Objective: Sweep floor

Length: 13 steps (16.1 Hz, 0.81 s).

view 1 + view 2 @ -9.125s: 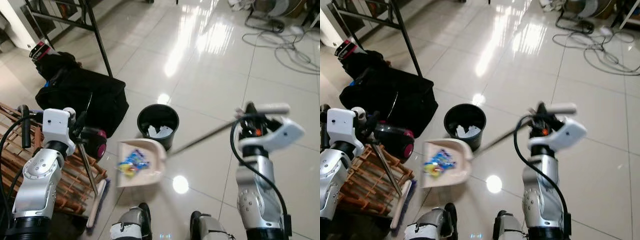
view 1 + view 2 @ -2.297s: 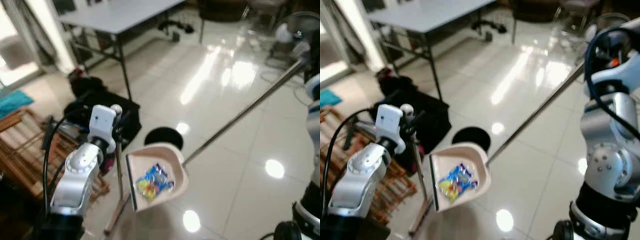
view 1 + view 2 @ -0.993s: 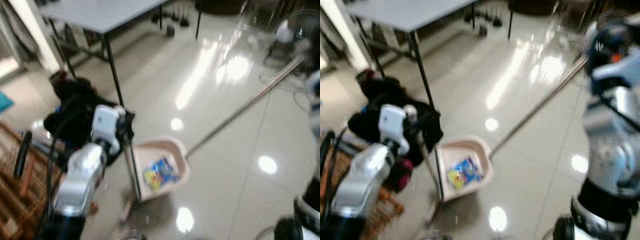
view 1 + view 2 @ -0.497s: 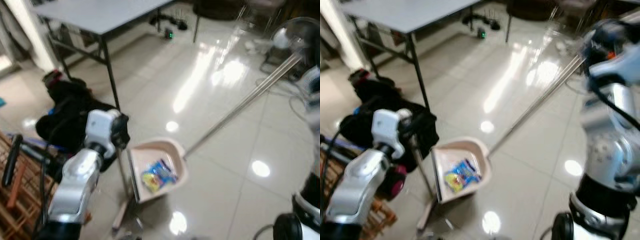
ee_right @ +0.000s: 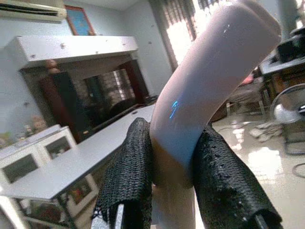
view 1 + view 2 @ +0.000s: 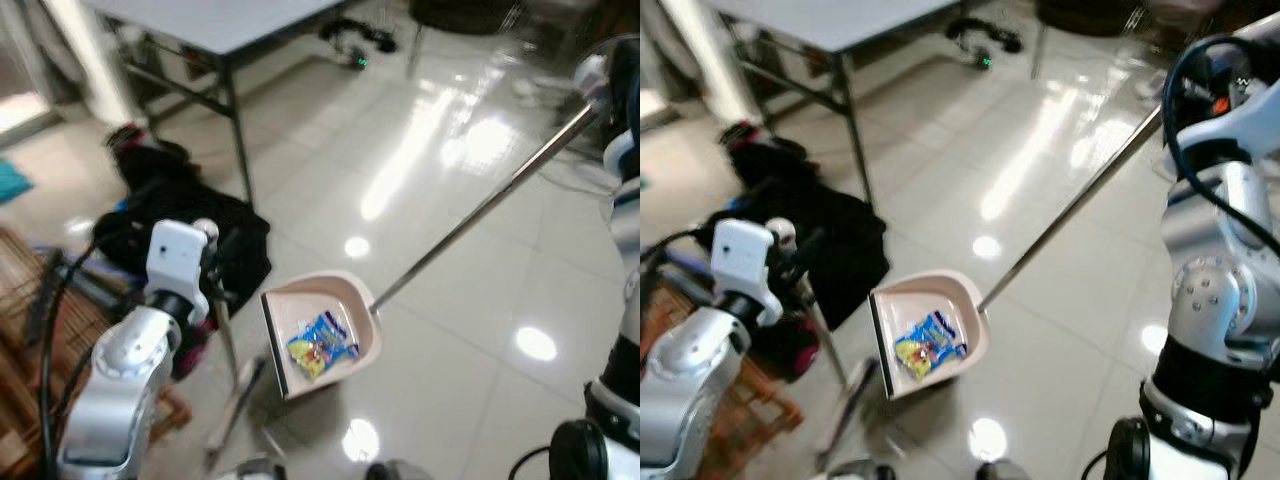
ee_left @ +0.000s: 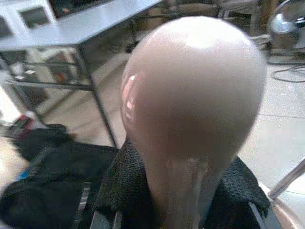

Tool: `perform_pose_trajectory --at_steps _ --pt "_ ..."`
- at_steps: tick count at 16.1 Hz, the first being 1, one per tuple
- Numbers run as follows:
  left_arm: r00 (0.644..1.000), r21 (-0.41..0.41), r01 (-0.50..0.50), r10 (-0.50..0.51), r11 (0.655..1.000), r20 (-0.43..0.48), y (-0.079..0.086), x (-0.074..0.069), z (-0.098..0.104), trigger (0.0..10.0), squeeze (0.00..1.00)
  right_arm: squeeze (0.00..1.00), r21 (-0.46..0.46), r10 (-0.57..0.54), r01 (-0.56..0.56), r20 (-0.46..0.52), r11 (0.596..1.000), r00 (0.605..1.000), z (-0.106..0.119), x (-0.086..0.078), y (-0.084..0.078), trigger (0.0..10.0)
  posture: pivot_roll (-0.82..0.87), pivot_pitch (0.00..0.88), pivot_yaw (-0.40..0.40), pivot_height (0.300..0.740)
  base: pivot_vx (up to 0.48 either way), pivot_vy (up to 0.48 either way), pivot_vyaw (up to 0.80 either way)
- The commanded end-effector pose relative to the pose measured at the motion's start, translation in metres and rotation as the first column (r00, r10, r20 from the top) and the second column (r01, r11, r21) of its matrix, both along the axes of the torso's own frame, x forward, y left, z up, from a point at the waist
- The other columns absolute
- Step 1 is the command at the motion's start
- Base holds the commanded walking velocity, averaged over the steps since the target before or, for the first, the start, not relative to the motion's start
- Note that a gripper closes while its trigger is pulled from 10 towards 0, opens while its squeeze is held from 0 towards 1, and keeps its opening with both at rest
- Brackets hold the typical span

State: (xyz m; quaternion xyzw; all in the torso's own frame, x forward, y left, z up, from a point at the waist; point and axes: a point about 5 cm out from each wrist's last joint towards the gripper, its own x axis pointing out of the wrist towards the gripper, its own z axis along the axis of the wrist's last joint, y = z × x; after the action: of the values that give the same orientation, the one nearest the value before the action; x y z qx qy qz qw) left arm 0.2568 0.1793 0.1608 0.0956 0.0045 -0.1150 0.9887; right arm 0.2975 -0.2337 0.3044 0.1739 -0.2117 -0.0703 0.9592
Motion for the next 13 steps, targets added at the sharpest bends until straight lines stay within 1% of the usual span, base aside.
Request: perform_pose_trajectory --at_steps 1,2,3,4,7,9,10,12,13 --pt "0.999 0.01 -0.006 0.005 1.0 0.04 0.0 -0.005 0.012 10.0 0.0 0.0 -0.011 -0.002 0.003 0.068 1.0 0.998 0.014 -0.001 -0.003 10.0 0.14 0.149 0.015 0.74 0.0 0.0 0.0" --pt "0.999 0.003 -0.014 0.014 1.0 0.052 0.0 -0.008 0.015 10.0 0.0 0.0 -0.017 -0.002 0.004 0.087 1.0 0.996 0.018 0.001 -0.004 10.0 0.12 0.151 0.016 0.74 0.0 0.0 0.0" --pt "0.999 0.01 -0.014 0.013 1.0 0.046 0.001 -0.008 0.011 10.0 0.0 0.0 -0.024 -0.001 0.004 0.094 1.0 0.996 0.021 0.003 -0.005 10.0 0.1 0.151 0.017 0.74 0.0 0.0 0.0" --pt "1.0 0.025 -0.005 0.004 1.0 0.028 0.001 0.0 0.004 10.0 0.0 0.0 -0.052 -0.003 0.009 0.107 0.999 0.994 0.027 0.008 -0.005 10.0 0.08 0.155 0.014 0.74 0.0 0.0 0.0" --pt "1.0 0.029 0.012 -0.013 1.0 0.023 -0.003 0.011 0.006 10.0 0.0 0.0 -0.066 -0.013 0.023 0.145 0.998 0.989 0.035 0.011 -0.006 10.0 0.07 0.172 0.028 0.74 0.0 0.0 0.0" --pt "0.999 0.032 0.021 -0.022 0.999 0.031 -0.002 0.017 0.008 10.0 0.0 0.0 -0.07 -0.028 0.041 0.179 0.997 0.983 0.038 0.015 -0.006 10.0 0.05 0.194 0.043 0.74 0.0 0.0 0.0" --pt "0.999 0.032 0.021 -0.022 0.999 0.033 -0.001 0.019 0.008 10.0 0.0 0.0 -0.073 -0.029 0.045 0.211 0.996 0.977 0.041 0.016 -0.004 10.0 0.04 0.202 0.047 0.74 0.0 0.0 0.0" --pt "0.999 0.03 0.021 -0.022 0.999 0.032 0.001 0.02 0.006 10.0 0.0 0.0 -0.119 0.01 0.027 0.302 0.992 0.953 0.05 0.016 0.009 10.0 0.02 0.206 0.043 0.74 0.0 0.0 0.0" --pt "0.999 0.03 0.021 -0.022 0.999 0.031 0.001 0.019 0.005 10.0 0.0 0.0 -0.127 0.021 0.02 0.313 0.992 0.949 0.051 0.016 0.011 10.0 0.02 0.206 0.043 0.74 0.0 0.0 0.0"
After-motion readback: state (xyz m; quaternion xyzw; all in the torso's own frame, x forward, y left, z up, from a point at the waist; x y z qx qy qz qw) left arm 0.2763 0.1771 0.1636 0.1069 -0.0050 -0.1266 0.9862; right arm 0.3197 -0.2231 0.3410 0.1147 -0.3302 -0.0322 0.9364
